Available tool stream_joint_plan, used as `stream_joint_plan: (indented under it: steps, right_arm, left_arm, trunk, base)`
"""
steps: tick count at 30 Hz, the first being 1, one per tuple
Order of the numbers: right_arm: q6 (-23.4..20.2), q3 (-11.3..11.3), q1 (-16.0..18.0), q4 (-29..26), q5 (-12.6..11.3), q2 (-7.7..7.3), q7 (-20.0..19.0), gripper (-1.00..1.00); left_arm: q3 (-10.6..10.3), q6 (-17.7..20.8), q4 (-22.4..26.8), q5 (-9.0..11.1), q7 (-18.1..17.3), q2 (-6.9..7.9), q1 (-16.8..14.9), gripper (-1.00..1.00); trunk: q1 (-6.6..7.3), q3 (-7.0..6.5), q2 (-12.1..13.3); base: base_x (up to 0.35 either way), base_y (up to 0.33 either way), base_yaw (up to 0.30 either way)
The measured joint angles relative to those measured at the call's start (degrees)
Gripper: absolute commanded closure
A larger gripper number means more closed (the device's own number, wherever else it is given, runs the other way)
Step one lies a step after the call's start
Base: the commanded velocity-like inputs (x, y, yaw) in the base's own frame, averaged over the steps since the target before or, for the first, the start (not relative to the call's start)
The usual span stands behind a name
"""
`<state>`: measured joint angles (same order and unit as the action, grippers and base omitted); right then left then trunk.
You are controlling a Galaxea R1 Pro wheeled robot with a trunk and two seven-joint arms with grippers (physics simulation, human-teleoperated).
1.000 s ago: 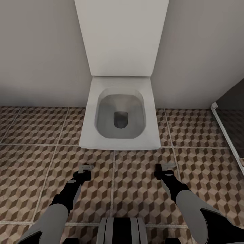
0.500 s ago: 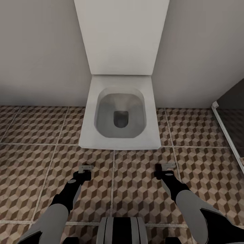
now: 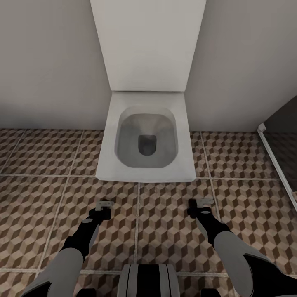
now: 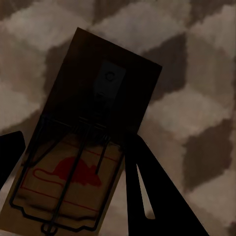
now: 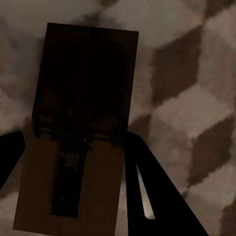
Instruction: Take the four mousetraps from the cabinet in the bathroom and place them on the bathroom floor. Make sure all four end up on the same floor surface, and ensure that at least two of them are either under or directly next to the same bathroom sink.
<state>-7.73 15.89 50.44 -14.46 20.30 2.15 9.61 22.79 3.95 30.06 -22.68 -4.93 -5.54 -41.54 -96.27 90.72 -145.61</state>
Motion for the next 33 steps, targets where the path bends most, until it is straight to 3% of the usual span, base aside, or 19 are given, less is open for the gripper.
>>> stream_joint_plan:
  steps: [11,20,33]
  right_arm:
    - [2.3,0.3,0.0,-1.7,-0.6,-0.26,0.0,1.00]
    - [5.7,0.4,0.0,-2.7,-0.7,-0.28,0.1,1.00]
    - [6.1,0.3,0.0,-2.7,-1.0,-0.20,0.1,1.00]
  left_arm:
    - [0.2,-0.1,0.0,0.1,0.1,-0.08,0.0,1.00]
    - [0.1,-3.9,0.0,0.2,-0.1,0.22,0.0,1.00]
    - [0.2,-4.7,0.2,0.0,-0.1,0.13,-0.4,1.00]
  trunk:
    - [0.00,0.00,0.0]
    - [0.00,0.00,0.0]
    - [0.00,0.00,0.0]
  base:
    - [0.000,0.000,0.000]
    - [0.000,0.000,0.000]
    - [0.000,0.000,0.000]
